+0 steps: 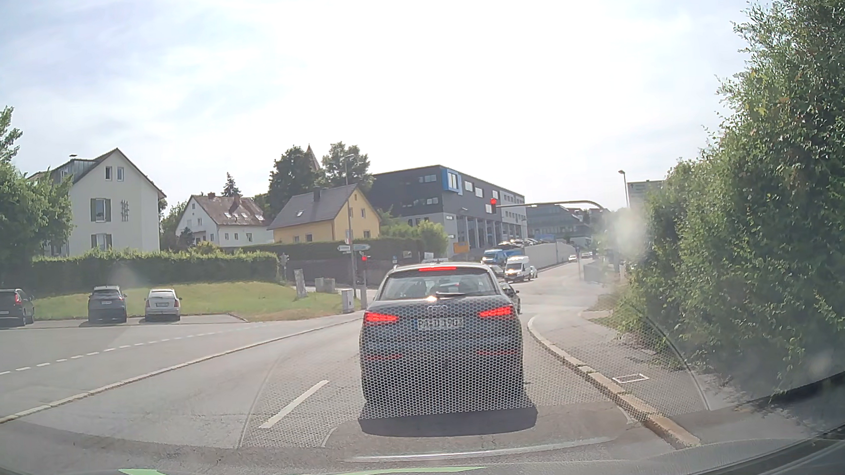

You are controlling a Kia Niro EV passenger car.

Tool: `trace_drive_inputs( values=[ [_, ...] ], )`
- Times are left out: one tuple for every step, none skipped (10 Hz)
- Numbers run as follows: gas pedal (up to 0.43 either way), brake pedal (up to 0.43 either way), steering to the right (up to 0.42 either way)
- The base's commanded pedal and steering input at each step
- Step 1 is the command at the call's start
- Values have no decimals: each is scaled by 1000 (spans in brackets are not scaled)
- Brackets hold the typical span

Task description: Follow the waypoints while adhering to traffic rules and regulations

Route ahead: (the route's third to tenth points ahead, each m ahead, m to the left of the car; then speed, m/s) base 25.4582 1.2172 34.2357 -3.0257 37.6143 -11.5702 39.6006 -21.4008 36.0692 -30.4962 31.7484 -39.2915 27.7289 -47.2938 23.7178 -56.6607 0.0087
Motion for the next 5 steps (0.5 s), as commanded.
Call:
trace_drive_inputs(
  values=[
    [0,280,40],
    [0,280,40],
    [0,280,40],
    [0,280,40],
    [0,280,40]
  ],
)
